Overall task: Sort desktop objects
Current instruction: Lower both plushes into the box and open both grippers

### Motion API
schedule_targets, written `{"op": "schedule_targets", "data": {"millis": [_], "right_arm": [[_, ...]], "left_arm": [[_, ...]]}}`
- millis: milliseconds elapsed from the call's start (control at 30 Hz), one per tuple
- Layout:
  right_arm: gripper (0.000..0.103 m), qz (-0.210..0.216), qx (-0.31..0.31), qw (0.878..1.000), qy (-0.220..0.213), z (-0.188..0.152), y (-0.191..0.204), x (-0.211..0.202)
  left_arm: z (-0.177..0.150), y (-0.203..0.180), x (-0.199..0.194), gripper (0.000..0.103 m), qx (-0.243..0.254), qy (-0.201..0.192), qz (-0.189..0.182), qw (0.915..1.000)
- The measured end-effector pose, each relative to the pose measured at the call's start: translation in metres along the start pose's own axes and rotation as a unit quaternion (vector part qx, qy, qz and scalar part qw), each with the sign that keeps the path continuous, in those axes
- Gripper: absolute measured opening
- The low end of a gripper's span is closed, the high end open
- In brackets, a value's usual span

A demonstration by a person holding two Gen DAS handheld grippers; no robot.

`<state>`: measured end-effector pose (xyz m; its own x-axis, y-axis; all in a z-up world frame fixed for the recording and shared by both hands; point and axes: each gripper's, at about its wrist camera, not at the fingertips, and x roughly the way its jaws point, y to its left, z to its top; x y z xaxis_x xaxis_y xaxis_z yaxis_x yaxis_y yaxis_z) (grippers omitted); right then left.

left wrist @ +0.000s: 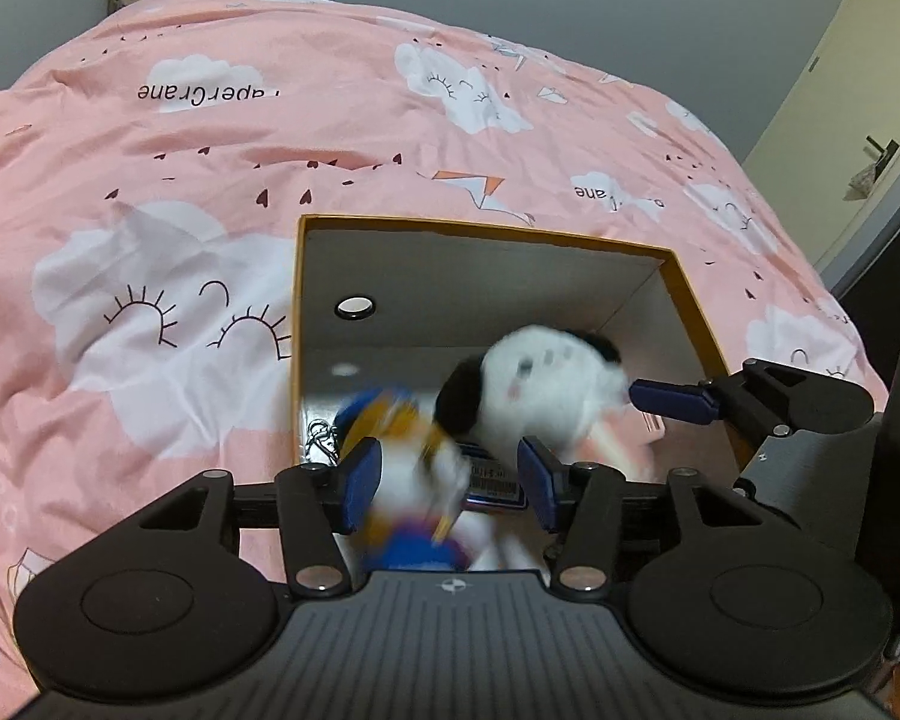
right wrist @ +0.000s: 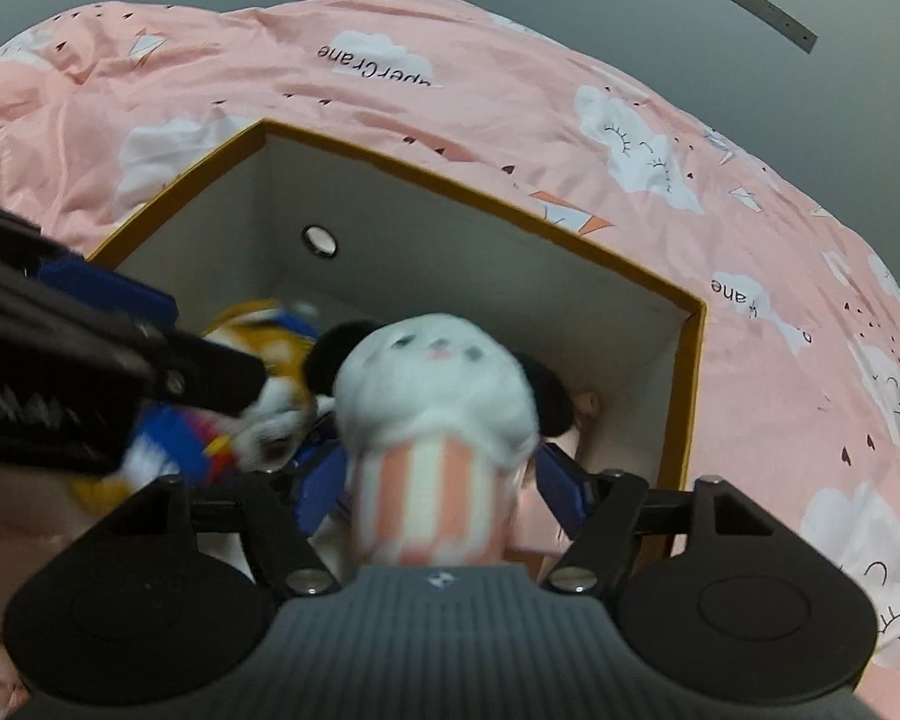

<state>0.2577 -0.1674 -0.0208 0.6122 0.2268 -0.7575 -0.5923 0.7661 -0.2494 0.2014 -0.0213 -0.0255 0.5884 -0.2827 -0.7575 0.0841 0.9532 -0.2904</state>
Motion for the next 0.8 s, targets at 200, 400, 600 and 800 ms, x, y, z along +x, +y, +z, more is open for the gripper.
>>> {"op": "schedule_targets", "data": {"millis": [200,400,600,800], "right_arm": [[0.075,0.016,-0.005,1.0,0.008,-0.009,-0.004,-0.017],[0.069,0.06,0.001,0.998,0.026,-0.017,-0.003,-0.028],[0.058,0.009,-0.008,0.999,0.051,-0.013,0.012,-0.011],[0.024,0.054,0.084,0.988,0.116,-0.008,0.01,-0.012]], "left_arm": [[-0.01,0.003,-0.024,0.057,0.025,0.001,-0.016,0.9996],[-0.024,0.018,-0.055,0.056,-0.005,-0.034,-0.021,0.9992],[-0.033,0.034,-0.072,0.056,-0.033,-0.052,-0.007,0.9981],[-0.042,0.047,-0.078,0.056,-0.051,-0.055,-0.012,0.9971]]}}
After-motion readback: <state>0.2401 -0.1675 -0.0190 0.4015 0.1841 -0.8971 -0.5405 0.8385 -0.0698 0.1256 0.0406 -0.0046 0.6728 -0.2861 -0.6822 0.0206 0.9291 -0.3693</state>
